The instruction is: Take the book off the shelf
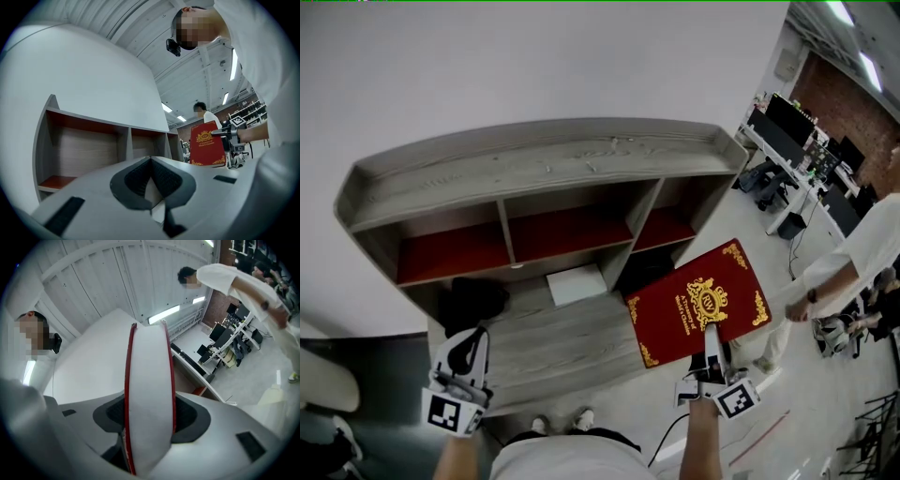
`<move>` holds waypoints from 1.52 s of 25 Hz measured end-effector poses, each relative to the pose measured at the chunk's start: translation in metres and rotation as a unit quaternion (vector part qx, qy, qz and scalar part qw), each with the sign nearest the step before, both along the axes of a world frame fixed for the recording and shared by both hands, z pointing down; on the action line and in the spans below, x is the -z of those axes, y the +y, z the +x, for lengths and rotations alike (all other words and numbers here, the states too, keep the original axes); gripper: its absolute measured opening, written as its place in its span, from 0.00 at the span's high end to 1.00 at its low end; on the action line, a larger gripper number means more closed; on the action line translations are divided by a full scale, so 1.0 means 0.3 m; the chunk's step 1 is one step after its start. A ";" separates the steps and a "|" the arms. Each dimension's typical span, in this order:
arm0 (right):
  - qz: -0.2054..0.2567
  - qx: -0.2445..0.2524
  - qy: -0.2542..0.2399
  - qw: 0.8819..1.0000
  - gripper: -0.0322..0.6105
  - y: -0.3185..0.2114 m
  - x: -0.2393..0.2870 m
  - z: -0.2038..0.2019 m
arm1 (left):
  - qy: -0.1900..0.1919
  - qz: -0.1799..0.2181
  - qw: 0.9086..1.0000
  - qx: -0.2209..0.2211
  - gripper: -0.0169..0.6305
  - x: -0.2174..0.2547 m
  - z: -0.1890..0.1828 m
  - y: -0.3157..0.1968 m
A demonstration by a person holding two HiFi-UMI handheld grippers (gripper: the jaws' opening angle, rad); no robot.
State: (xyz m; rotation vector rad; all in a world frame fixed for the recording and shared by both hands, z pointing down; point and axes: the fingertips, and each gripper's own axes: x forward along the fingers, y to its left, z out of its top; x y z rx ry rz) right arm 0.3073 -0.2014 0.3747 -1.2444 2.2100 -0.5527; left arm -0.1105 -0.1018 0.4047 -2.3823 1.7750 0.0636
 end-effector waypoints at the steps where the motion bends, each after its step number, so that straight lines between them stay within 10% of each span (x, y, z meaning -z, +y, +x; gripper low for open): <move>1: -0.001 -0.003 0.007 1.000 0.56 0.009 -0.004 0.009 | 0.000 0.000 1.000 0.002 0.95 -0.002 -0.002 -0.002; 38: 0.024 -0.042 0.156 0.987 0.56 0.113 0.012 -0.101 | 0.007 -0.003 0.999 0.036 0.95 0.004 -0.108 0.079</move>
